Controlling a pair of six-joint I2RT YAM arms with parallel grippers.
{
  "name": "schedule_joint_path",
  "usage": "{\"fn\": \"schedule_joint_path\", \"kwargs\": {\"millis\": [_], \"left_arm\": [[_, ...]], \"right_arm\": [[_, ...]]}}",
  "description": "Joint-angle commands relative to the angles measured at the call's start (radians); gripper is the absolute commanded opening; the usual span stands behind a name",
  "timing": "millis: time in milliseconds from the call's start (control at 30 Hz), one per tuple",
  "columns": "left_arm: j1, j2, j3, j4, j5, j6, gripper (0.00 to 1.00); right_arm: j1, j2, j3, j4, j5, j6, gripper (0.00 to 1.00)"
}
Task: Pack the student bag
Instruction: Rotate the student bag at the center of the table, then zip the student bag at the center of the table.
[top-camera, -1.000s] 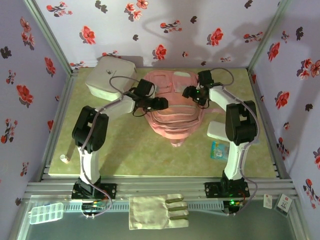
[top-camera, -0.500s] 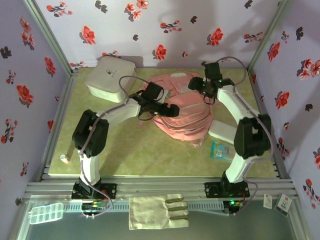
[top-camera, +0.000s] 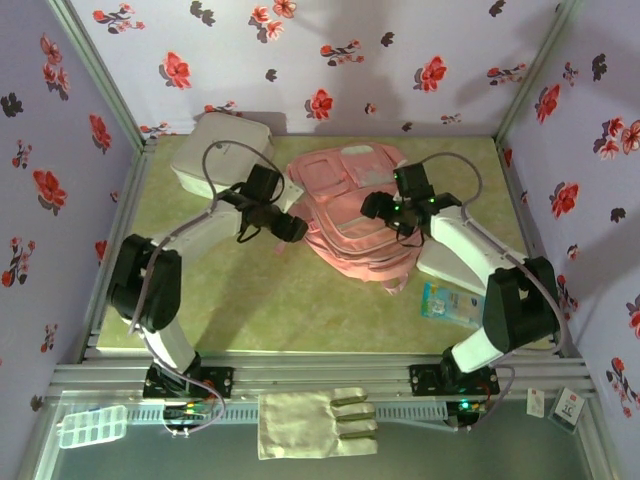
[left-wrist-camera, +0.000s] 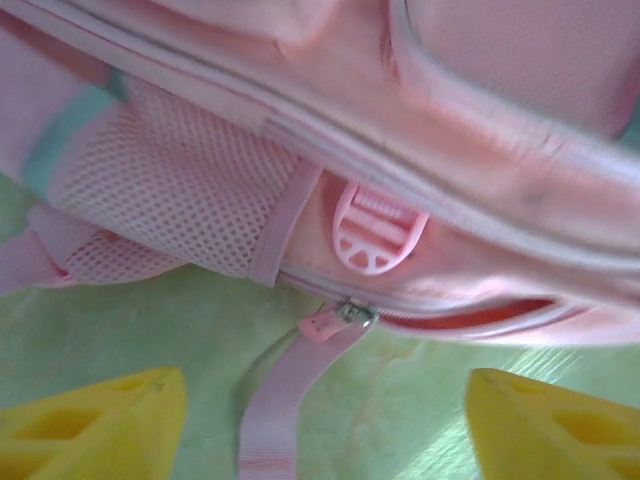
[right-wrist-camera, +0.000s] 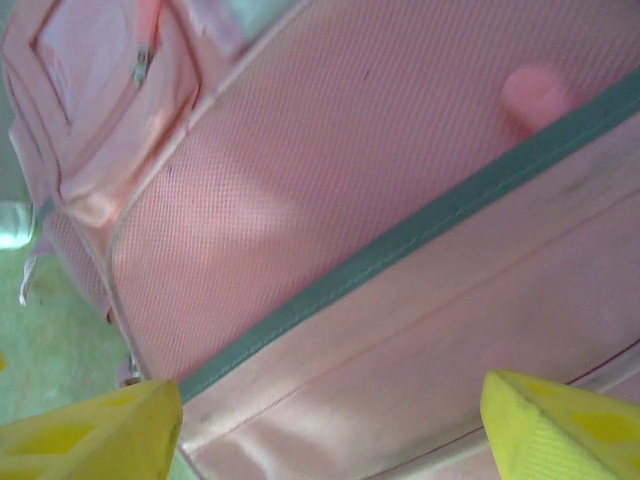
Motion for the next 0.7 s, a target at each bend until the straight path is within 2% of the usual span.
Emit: {"fn": "schedule_joint_path", "kwargs": {"millis": [0,233,533,667], "left_arm": [[0.008,0.062,0.025,-0.042,0.029,0.135,0.55],[0.02,0.145,0.062,-0.102,0.048,0.236,0.46],[0.022,0.218,0.156,-0.15,0.114,0.262,0.38],[0.022,0.256,0.197,-0.198,0.121,0.265,0.38]], "right_arm": [[0.026,-0.035,-0.022,0.023,-0.025,0.055,0.79],[0.034,-0.032,-0.042,0.048,-0.044,0.067,0.79],[0.034,-0.008,-0.032,0.062,-0.05,0.067,0.78],[0.035,-0.001,-0.033,0.067,-0.054,0.067,0.78]]}}
